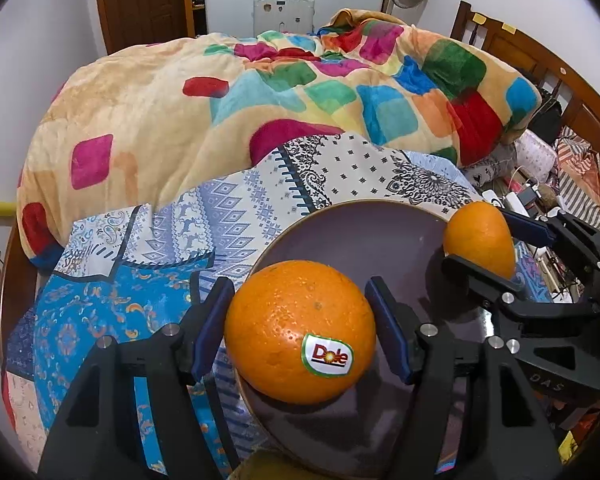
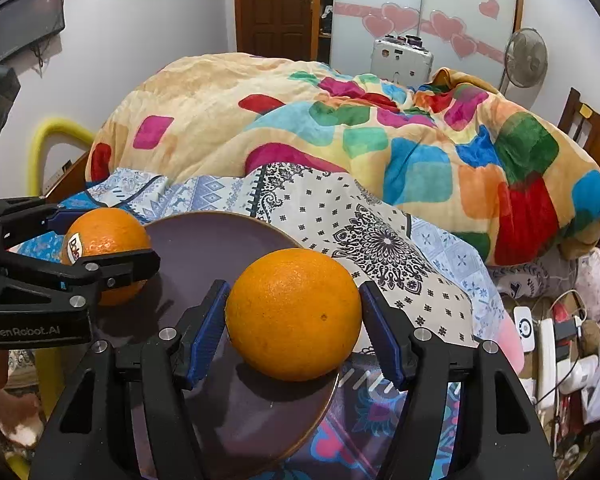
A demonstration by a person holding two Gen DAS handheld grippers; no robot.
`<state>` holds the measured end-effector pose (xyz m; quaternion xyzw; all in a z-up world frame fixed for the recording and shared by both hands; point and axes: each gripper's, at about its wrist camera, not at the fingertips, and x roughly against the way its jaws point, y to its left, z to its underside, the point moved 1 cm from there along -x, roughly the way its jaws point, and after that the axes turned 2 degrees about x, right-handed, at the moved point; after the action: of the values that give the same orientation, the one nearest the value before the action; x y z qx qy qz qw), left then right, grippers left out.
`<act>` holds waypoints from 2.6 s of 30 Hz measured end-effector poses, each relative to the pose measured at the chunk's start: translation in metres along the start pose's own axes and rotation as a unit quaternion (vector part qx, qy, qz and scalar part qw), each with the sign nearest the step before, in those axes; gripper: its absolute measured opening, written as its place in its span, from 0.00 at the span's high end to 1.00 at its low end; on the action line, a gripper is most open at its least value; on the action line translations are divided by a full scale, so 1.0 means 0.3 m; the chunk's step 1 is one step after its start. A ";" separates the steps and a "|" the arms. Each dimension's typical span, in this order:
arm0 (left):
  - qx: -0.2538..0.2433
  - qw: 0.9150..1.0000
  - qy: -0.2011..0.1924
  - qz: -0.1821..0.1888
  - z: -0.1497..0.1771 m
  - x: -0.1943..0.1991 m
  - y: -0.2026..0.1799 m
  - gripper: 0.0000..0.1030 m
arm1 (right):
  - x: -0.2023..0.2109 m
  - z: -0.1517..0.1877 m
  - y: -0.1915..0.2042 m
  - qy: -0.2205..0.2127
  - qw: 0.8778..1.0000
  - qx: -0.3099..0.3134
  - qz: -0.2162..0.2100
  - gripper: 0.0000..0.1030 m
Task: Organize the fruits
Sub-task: 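Carry both oranges onto the purple plate and open both tools, then withdraw both tools and move toward the yellow cylinders and pomelo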
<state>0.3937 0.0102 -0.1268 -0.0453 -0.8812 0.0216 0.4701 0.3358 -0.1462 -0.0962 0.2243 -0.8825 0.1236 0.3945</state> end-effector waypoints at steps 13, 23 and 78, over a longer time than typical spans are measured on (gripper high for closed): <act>-0.005 1.000 0.015 0.008 0.007 -0.022 0.001 0.34 | -0.012 0.002 0.021 0.007 1.000 0.012 -0.002 0.38; 0.015 1.000 -0.011 0.013 -0.005 0.075 0.041 0.31 | 0.060 0.013 0.031 -0.013 1.000 0.014 0.006 0.27; 0.017 0.999 -0.043 -0.021 0.766 0.472 -0.003 0.21 | 0.425 0.473 0.422 -0.020 0.991 0.086 -0.098 0.41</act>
<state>0.1244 0.0246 -0.1376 -0.0181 -0.9011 0.0283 0.4323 0.1075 -0.1302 -0.0990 0.3450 -0.8503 0.1549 0.3661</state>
